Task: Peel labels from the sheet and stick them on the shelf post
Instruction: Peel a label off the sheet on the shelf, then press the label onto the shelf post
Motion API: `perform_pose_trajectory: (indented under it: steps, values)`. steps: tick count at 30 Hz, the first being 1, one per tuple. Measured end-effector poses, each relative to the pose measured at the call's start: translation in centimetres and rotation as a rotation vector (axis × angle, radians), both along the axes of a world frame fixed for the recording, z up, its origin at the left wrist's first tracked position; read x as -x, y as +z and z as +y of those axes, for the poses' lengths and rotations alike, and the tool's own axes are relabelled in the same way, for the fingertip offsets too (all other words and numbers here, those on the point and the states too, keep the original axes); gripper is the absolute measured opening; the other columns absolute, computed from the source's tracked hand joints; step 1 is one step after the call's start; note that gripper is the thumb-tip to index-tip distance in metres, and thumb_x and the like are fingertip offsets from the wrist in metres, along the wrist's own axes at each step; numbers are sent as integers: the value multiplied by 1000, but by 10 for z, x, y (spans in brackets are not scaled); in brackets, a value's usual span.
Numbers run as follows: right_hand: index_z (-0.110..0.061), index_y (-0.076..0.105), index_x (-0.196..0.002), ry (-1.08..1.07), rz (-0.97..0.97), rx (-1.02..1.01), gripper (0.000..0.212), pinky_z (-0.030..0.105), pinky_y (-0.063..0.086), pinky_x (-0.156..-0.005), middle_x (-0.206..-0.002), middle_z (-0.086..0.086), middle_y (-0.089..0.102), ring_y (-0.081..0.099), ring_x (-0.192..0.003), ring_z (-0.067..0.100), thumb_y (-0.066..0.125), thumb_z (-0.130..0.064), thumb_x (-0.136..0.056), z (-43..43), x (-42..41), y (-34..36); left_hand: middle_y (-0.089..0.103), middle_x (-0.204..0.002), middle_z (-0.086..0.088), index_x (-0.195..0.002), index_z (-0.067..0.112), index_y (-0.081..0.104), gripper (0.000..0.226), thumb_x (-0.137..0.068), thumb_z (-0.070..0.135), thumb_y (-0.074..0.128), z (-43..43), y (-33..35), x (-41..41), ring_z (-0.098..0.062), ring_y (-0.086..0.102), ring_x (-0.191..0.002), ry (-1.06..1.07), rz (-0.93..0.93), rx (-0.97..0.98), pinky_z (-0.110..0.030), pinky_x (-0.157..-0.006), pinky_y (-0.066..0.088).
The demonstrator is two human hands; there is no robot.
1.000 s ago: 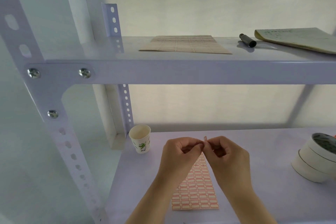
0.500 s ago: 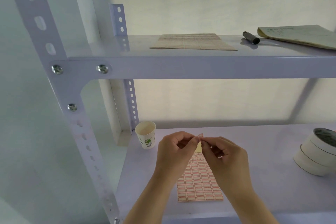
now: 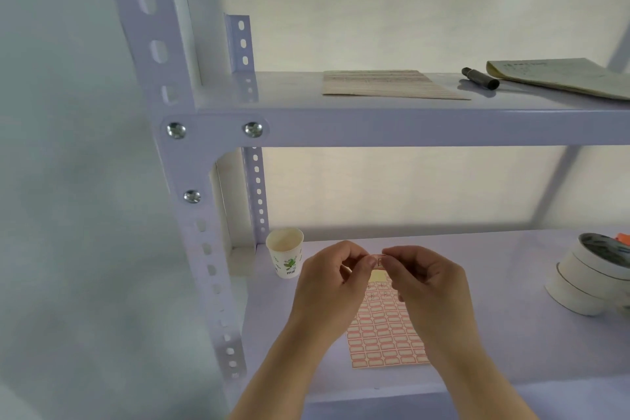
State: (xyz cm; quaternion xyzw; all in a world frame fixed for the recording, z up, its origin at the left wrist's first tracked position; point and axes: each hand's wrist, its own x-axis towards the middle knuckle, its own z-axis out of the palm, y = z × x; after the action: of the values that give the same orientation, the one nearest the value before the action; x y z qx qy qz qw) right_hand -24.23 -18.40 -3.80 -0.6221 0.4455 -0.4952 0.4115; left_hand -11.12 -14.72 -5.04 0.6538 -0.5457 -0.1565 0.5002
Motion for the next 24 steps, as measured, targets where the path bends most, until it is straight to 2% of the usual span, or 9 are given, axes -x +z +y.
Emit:
perform_pose_trajectory:
  steps: [3,6,10,16,21,24]
  values:
    - [-23,77,-79,-9,-32,-17,16,24,49,-56,-63,-9,74,60,-51,0,71,-9,-85,13,-4,2,68,-75,14,-86,26,68,15,-96,33,59,8,-2,-2,-8,66,-75,13,16,18,-22,-66,54]
    - [-23,75,-78,-26,-50,-24,17,22,49,-55,-62,-9,73,59,-50,1,70,-9,-86,25,-8,3,68,-76,12,-87,26,66,15,-97,33,57,18,-3,-2,-7,65,-76,0,46,34,-18,-63,51]
    - [-25,72,-77,-42,-41,-28,21,19,47,-53,-63,-10,71,56,-49,1,64,-10,-90,37,-11,2,64,-70,12,-84,25,63,16,-98,30,56,27,-2,-2,-6,59,-68,-18,40,59,-17,-58,45]
    - [-25,71,-76,11,-40,-2,24,29,51,-58,-67,-6,72,59,-55,8,63,-7,-90,49,-5,8,63,-68,12,-83,23,64,15,-97,26,58,44,3,7,-6,56,-63,30,32,107,-14,-57,41]
    - [-25,74,-81,89,-109,-24,22,12,47,-51,-66,-10,73,58,-50,-1,65,-7,-89,54,8,17,61,-63,16,-85,21,67,14,-97,23,59,59,13,22,-2,55,-60,107,49,124,-13,-56,41]
    - [-27,75,-89,142,-149,-27,20,10,46,-53,-65,-15,73,58,-50,-1,67,-9,-88,57,13,20,59,-60,25,-84,18,67,15,-97,20,60,69,19,30,0,53,-55,151,50,130,-12,-54,38]
